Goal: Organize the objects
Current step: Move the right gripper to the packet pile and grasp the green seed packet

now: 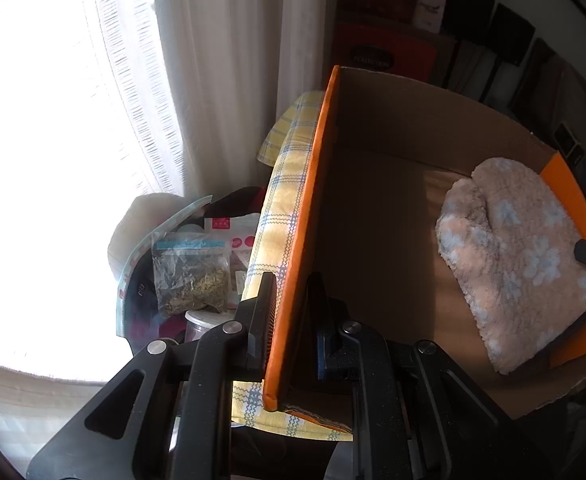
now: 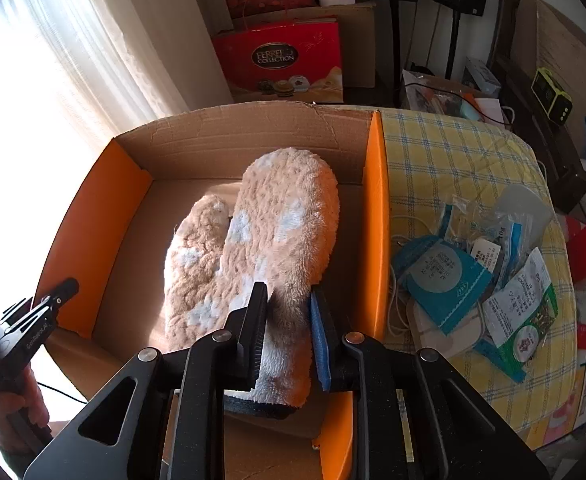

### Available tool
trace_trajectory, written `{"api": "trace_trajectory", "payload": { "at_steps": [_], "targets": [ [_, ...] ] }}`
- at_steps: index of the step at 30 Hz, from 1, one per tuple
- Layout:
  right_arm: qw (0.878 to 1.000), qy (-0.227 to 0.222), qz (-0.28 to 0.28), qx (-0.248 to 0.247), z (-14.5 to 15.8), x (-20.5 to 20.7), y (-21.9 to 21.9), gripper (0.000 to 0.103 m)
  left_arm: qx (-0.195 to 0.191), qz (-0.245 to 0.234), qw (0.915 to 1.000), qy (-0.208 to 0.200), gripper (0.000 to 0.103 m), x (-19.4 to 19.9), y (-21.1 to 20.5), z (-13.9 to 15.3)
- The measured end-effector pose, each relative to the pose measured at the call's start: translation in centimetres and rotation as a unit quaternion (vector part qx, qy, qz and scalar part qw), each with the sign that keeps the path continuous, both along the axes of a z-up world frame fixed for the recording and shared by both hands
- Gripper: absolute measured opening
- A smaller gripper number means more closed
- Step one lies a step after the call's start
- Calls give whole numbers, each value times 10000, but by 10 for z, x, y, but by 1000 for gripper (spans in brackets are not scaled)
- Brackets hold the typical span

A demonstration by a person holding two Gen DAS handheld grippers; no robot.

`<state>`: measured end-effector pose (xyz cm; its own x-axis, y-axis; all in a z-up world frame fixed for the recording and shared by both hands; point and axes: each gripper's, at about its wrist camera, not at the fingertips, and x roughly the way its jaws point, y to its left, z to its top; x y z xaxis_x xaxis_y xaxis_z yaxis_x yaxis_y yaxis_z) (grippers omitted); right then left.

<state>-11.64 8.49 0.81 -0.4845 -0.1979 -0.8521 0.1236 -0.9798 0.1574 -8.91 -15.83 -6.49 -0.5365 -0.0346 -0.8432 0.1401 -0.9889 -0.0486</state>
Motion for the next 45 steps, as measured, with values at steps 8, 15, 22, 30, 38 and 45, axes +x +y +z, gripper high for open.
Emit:
{"api": "trace_trajectory", "payload": {
  "at_steps": [8,15,22,30,38,45],
  "targets": [
    [9972,665,23,347,54,14,24,44,6,-2,10000,-8,15,0,0,1],
    [9958,721,-296,480,67,13,70,44,29,13,10000,-1,15,-2,-2,0],
    [9945,611,-610,585,57,12,113,45,21,6,10000,-7,15,-2,-1,-1],
    [9919,466,-980,653,40,10,161,46,22,0,10000,-7,15,-2,-1,-1],
    [9898,197,-1265,628,12,10,194,46,2,-4,10000,-11,15,-3,-2,-1],
    [9908,100,-1201,610,-7,13,197,60,-5,-1,10000,-19,15,-4,-1,0]
  ]
}}
